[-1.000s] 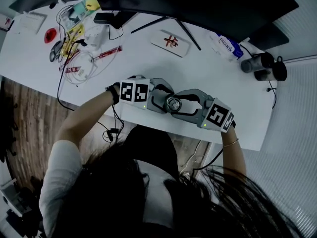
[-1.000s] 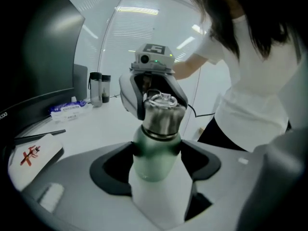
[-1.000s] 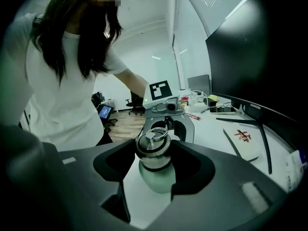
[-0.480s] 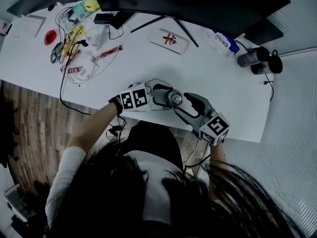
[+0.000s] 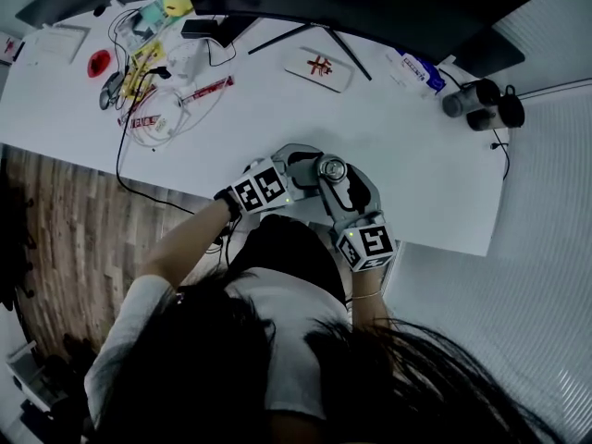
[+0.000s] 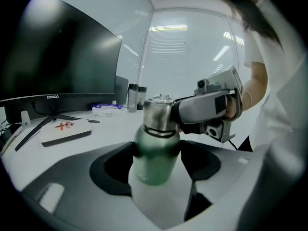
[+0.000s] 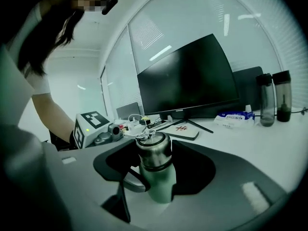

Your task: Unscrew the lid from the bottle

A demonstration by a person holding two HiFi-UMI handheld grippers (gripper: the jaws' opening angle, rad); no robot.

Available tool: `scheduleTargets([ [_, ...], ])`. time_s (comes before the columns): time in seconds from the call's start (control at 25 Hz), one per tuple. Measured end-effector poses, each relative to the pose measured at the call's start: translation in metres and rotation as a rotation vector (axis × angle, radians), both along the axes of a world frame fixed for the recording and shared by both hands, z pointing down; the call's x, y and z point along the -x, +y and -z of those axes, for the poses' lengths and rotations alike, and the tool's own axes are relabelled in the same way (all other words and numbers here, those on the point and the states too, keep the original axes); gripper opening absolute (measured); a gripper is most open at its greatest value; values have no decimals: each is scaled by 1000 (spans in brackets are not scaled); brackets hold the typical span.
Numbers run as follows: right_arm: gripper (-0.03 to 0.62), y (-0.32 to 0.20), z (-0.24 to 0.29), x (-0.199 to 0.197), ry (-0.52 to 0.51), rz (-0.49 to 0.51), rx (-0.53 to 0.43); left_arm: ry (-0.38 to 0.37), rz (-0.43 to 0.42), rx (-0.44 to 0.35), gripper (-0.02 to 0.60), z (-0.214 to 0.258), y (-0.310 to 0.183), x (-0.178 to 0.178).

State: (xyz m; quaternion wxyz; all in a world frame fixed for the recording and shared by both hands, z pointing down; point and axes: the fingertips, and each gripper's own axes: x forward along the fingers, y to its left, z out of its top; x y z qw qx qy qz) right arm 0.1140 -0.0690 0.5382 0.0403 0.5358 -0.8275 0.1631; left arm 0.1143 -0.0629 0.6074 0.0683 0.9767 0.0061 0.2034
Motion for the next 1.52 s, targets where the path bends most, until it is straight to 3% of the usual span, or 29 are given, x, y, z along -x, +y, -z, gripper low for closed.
scheduleTargets([
  [0.12,232,-1,1,2,18,29,-16,0,1,10,360,0,0,1],
  [0.2,232,-1,1,4,23,112,-12,-7,-41,13,360,0,0,3],
  [0.68,229,5,-2,24,169,913,62,-120,-509,-14,360,-2,5,10],
  [0.84,230,5,-5,27,240,1116,105,-157,-618,-37,360,-2,4,12],
  [0.96,230,7,-5,28,291,1204,136,-163,-652,-41,360,-1,4,12],
  [1.04,230,6,-6,28,281,1193,146,-152,-645,-38,360,-1,4,13],
  [1.12,230,5,-7,27,243,1121,151,-138,-624,-36,360,-2,3,13],
  [1.36,235,11,-4,9,35,739,188,-119,-559,-30,360,-2,5,13],
  [1.52,249,14,8,6,-58,466,156,-86,-437,-16,360,-2,5,12],
])
